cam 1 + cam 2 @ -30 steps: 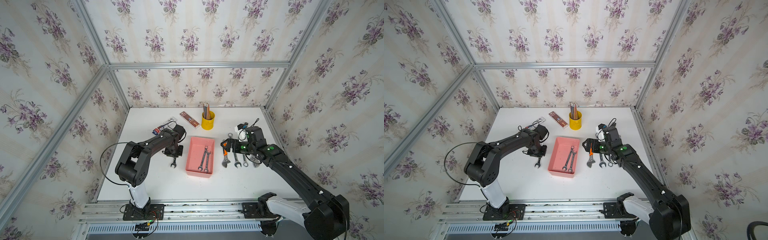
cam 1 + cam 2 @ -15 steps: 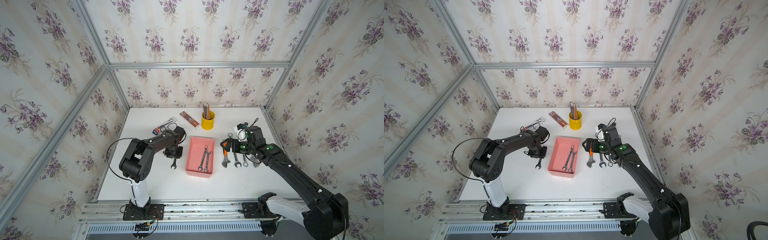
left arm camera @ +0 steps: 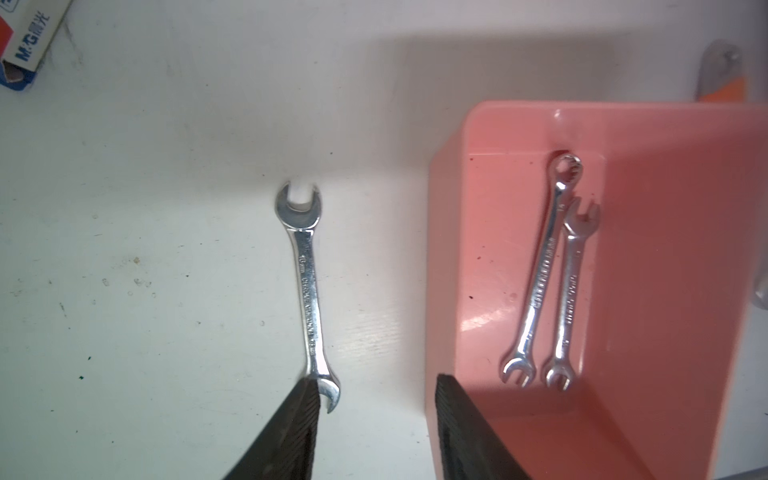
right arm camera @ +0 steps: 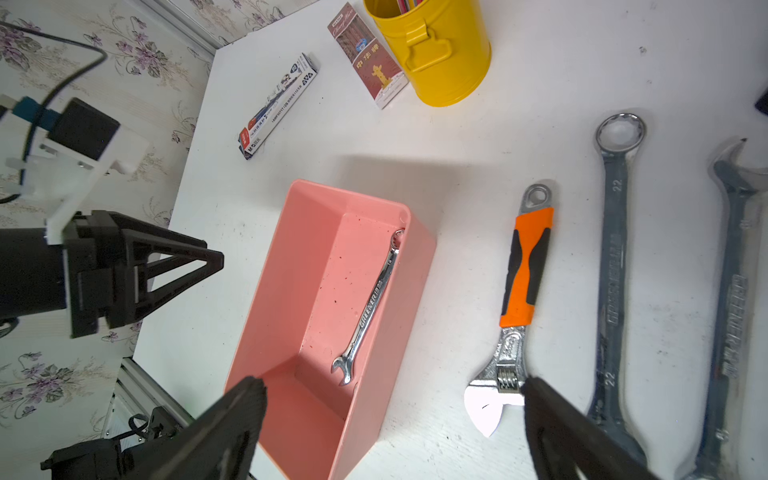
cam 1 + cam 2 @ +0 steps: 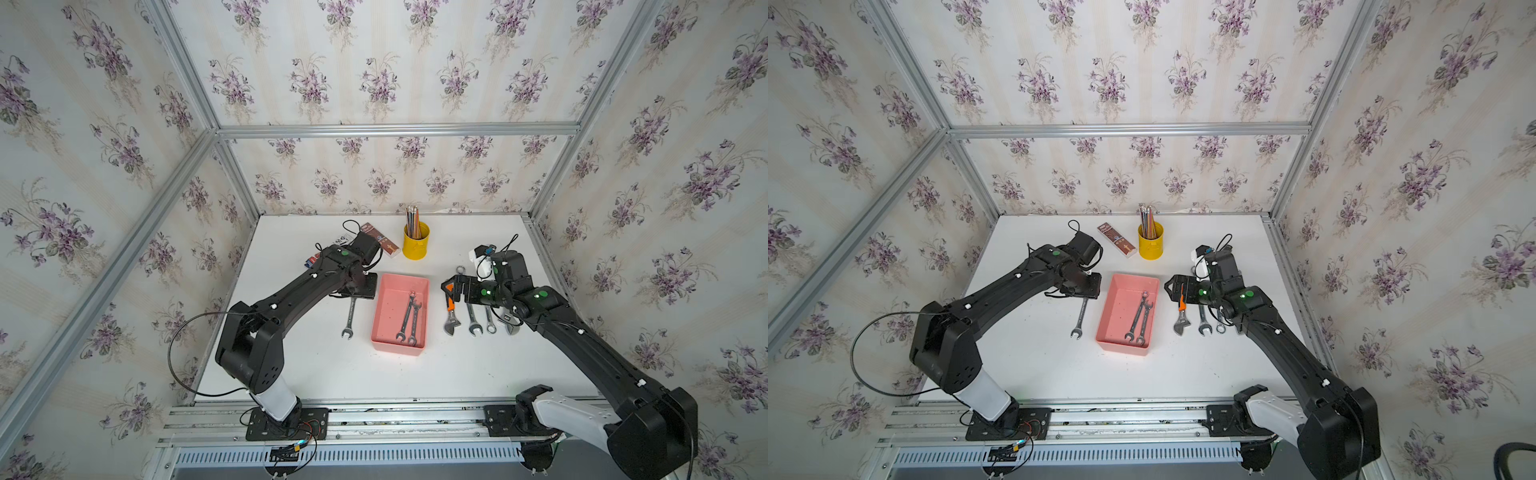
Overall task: Take out the wrench from the storage box
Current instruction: Pick up the wrench from the storage box.
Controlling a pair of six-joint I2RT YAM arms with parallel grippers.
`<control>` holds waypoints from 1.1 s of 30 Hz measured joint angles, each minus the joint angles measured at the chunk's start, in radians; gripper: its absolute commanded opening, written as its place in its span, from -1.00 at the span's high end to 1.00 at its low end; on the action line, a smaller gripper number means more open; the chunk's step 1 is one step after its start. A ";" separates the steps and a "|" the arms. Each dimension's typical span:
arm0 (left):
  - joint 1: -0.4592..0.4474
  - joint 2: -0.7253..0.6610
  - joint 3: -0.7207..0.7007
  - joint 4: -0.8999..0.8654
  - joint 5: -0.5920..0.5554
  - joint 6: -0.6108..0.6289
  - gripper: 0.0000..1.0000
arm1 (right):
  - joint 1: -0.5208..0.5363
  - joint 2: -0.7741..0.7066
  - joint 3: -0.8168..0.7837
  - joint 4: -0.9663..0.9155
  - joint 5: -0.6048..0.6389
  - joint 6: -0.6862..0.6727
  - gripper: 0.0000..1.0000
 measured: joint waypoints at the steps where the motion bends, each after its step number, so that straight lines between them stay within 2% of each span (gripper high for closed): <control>1: -0.022 0.006 0.014 -0.005 0.000 -0.009 -0.03 | 0.000 0.000 0.000 0.000 0.000 0.000 -1.00; 7: -0.148 0.111 0.066 0.016 0.011 -0.059 -0.05 | 0.000 0.000 0.000 0.000 0.000 0.000 -0.99; 14: -0.217 0.238 0.080 0.071 0.016 -0.085 -0.04 | 0.000 -0.006 0.000 0.000 0.000 -0.001 -0.99; 27: -0.249 0.366 0.075 0.117 0.023 -0.090 -0.06 | 0.000 -0.005 0.000 0.000 0.000 -0.003 -1.00; 33: -0.261 0.396 0.076 0.120 0.006 -0.090 0.02 | 0.000 -0.005 0.000 0.000 0.000 -0.003 -1.00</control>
